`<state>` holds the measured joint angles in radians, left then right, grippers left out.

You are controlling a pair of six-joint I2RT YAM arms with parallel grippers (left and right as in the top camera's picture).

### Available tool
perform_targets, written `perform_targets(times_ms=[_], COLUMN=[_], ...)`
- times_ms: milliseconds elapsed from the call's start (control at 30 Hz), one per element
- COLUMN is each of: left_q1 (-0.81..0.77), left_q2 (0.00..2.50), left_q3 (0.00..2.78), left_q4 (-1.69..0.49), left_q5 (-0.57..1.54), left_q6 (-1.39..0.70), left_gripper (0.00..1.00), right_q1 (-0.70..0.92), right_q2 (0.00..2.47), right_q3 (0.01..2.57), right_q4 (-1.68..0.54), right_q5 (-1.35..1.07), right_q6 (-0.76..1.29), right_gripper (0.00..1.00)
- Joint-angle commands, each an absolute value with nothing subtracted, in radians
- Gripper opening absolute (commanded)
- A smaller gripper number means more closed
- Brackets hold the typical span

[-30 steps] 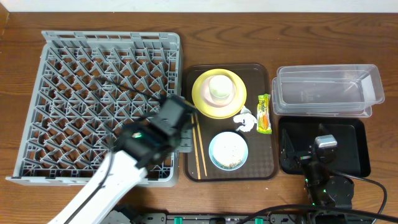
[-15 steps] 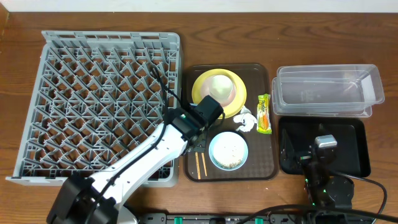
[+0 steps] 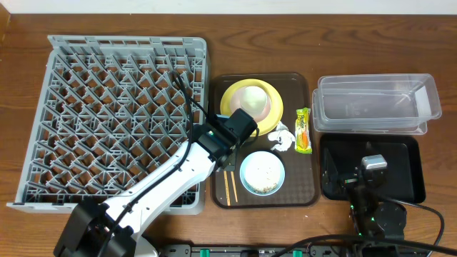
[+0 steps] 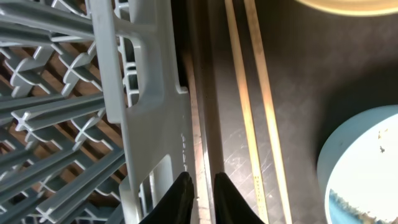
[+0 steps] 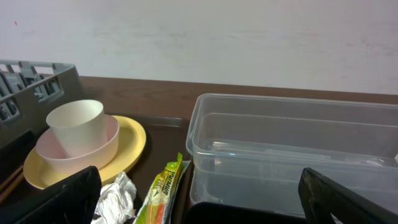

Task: Sort waste into correct bins and load items into the dishwasher
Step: 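Lower the left gripper onto the wooden chopsticks and close on them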

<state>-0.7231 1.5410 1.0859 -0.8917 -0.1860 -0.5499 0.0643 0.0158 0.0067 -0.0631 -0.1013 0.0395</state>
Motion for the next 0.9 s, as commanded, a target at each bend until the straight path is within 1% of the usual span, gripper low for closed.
perform_targets(times_ms=[0,133,300,400,467,733,867], left_q1=[-0.725,-0.725,-0.725,-0.725,-0.725,-0.726,-0.726], left_q2=[1.538,1.538,1.539,1.546,1.553,1.628,1.67], left_q3=[1.068,1.04,1.029,1.028,1.027,1.016,1.016], left_q4=[-0.87,-0.823,-0.77,-0.753,-0.75,-0.742,-0.702], left_q5=[-0.21,-0.184,-0.068,-0.063,-0.063,-0.05,0.077], left_q6=[-0.564,-0.564,-0.563,-0.564,-0.563,-0.597,-0.572], left_gripper=[0.11,0.11,0.11,0.11,0.08,0.08,0.08], right_q1=[0.073,0.073,0.073,0.073,0.073,0.073,0.073], right_q2=[0.014,0.014,0.014,0.014,0.014,0.014,0.014], right_q3=[0.006,0.006,0.006,0.006,0.006,0.006,0.006], right_q4=[-0.067,-0.067,-0.067,-0.067,-0.067,-0.067,-0.067], right_q5=[-0.106,-0.105,-0.105,-0.105,-0.105,-0.105,-0.105], right_q6=[0.028,0.028,0.028,0.028,0.028,0.028,0.028], right_gripper=[0.99,0.99,0.99,0.99,0.99,0.99,0.99])
